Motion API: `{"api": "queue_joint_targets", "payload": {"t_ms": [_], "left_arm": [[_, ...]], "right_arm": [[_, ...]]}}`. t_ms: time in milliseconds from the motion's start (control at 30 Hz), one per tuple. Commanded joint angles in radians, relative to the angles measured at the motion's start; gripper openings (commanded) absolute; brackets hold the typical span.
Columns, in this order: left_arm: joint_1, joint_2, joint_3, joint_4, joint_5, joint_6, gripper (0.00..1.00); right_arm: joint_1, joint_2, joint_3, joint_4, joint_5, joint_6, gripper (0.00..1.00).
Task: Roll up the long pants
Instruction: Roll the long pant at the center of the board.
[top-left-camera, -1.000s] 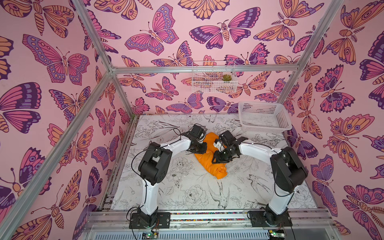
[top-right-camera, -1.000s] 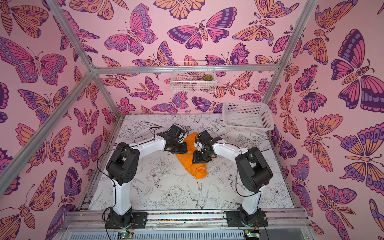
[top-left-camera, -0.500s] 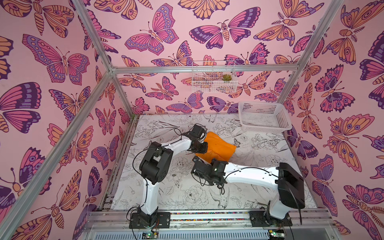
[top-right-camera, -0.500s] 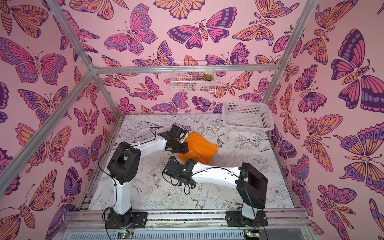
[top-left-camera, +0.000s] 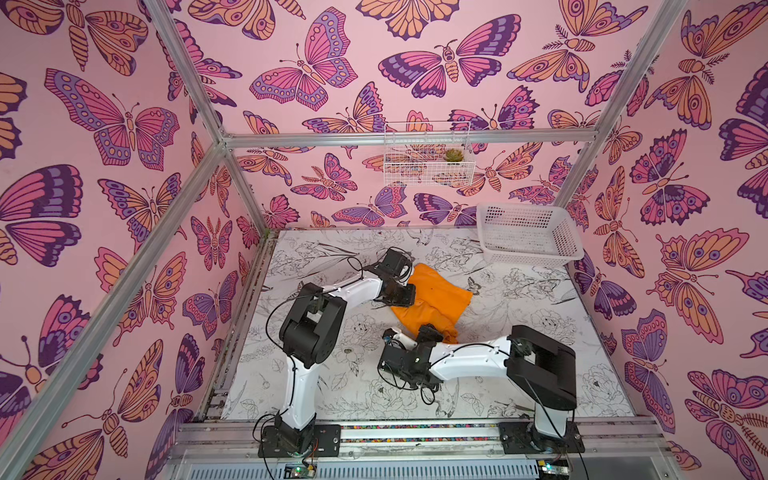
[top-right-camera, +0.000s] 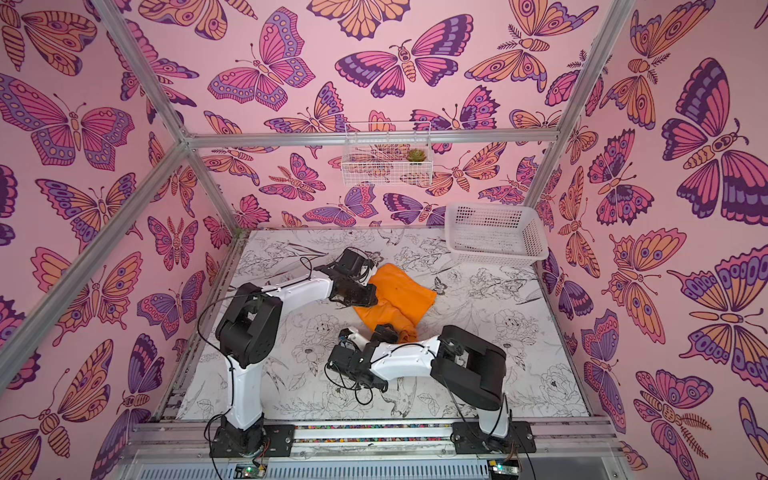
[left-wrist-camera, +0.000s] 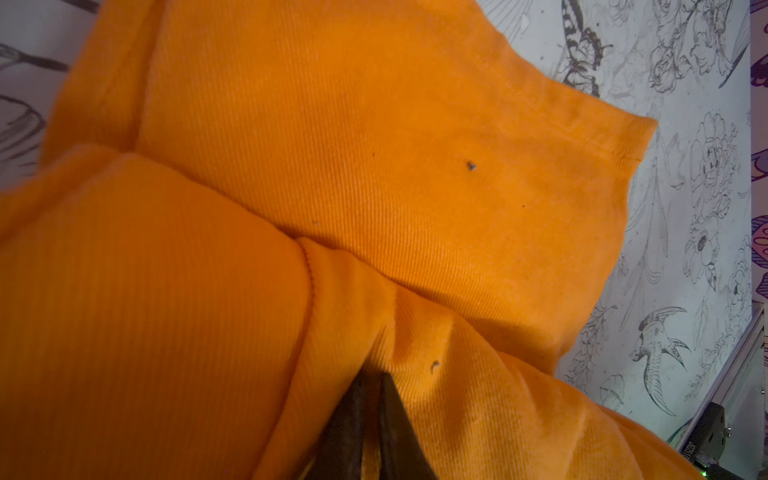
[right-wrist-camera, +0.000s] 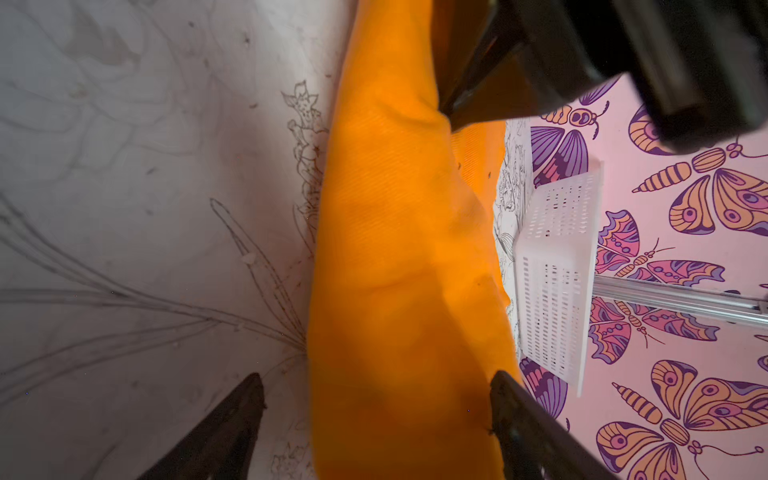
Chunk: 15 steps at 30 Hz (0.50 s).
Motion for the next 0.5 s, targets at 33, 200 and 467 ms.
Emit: {"api": "queue_joint_targets", "payload": {"t_ms": [33,200,467], "left_arm": [[-0.002,0.125,-0.068,-0.12,-0.067,0.019,0.13],[0.004,0.121,-0.076,-0.12,-0.066,0.023,0.12],[0.014,0.122,-0.086,-0.121,-0.069,0.027,0.12]], "right_arm": [[-0.013,0.082,0.04,0.004,0.029,0.018,0.86],[-0.048,0.166,0.073,-0.017,0.058,0.054,0.86],[-0.143,0.228,0.061,0.069,0.096,0.038,0.75]]}}
